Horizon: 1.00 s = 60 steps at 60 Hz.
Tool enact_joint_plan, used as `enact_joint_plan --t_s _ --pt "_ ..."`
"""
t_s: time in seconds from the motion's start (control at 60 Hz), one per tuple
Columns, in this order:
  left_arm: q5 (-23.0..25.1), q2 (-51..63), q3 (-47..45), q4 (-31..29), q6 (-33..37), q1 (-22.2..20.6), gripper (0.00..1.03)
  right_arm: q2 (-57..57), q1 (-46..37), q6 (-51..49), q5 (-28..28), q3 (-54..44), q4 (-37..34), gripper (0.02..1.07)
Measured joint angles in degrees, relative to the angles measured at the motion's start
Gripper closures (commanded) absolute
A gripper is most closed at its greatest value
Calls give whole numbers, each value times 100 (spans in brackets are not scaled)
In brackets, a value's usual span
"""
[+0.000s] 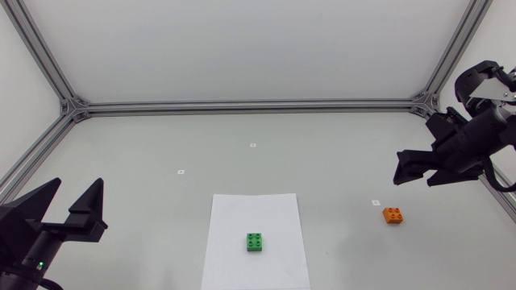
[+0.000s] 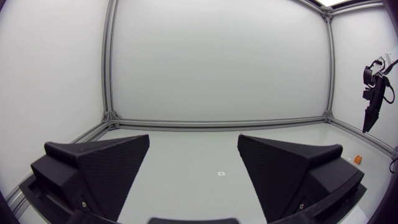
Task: Pick up the orange 2x2 brick with the right arm and stack it on top of the green 2x2 brick in the center
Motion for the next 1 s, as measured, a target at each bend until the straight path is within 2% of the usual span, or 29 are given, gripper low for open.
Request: enact_joint_plan --t_s 0.8,0.9,1.0 --pt "-2 0 0 2 -2 0 4 1113 107 155 428 -977 1414 7" --pt "-2 0 0 2 -2 0 4 1154 96 155 448 -1003 1502 13" --pt "-2 0 0 0 0 -2 4 1167 70 155 468 -1005 1543 13"
